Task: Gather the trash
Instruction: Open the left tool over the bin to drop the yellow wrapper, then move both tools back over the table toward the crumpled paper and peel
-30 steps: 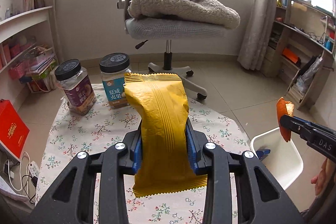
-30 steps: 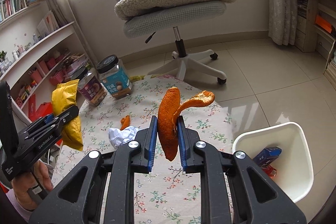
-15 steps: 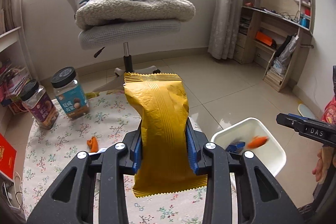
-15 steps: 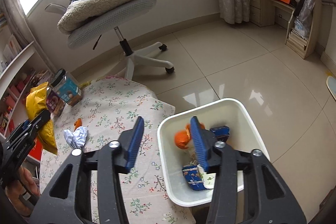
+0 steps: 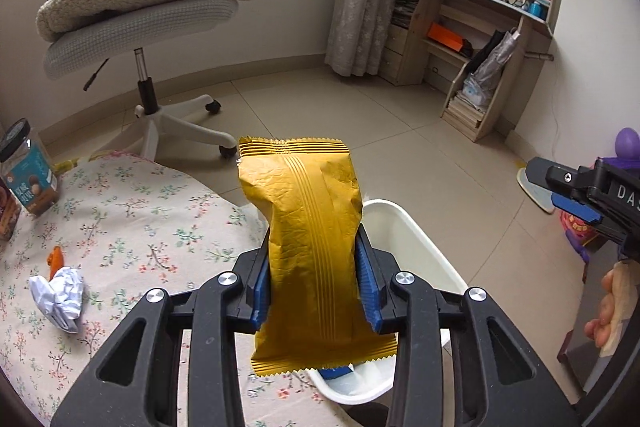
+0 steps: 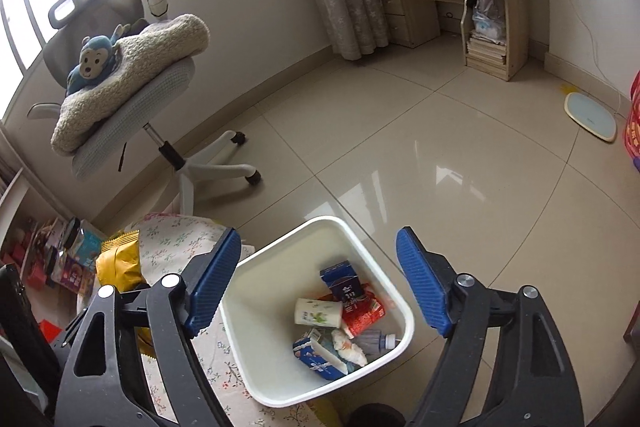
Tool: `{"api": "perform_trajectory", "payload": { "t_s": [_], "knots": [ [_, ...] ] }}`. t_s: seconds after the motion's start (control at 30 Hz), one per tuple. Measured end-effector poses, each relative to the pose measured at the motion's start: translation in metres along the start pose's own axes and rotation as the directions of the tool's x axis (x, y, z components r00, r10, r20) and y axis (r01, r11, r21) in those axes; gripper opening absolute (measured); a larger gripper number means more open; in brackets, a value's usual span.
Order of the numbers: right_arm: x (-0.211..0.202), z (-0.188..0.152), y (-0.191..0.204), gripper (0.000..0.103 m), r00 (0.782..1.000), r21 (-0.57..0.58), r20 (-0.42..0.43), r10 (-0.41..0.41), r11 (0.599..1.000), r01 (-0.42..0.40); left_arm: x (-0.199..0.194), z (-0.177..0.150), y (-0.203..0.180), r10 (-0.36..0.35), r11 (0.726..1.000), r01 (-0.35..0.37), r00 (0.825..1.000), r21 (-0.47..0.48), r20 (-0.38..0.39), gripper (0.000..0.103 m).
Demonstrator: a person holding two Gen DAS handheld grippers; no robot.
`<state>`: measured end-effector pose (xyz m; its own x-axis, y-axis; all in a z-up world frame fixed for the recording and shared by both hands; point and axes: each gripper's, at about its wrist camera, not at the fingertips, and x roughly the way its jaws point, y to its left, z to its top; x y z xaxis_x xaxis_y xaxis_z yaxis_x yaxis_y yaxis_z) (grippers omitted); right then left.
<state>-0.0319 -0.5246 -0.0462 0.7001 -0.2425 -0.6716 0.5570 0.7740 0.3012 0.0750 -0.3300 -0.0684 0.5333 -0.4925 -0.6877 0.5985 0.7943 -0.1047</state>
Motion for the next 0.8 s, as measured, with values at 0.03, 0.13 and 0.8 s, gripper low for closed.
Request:
{"api": "perform_trajectory", "payload": {
  "t_s": [0.03,0.13,0.8],
  "knots": [
    [-0.002,0.001,-0.003,0.081,1.000,0.003,0.008,-0.010,1.000,0.010,0.004,0.000,-0.007,-0.006,1.000,0.006,1.000,0.009,-0.007,0.038],
    [-0.006,0.004,-0.015,0.088,0.999,0.031,0.027,-0.033,0.999,0.032,0.015,0.002,-0.023,-0.038,0.999,0.039,0.999,0.028,-0.037,0.051],
    [-0.011,-0.020,0.058,0.096,0.979,-0.103,0.139,-0.148,0.981,0.163,-0.050,0.002,0.051,0.200,0.980,-0.198,0.969,-0.026,0.144,0.091]
  ]
}}
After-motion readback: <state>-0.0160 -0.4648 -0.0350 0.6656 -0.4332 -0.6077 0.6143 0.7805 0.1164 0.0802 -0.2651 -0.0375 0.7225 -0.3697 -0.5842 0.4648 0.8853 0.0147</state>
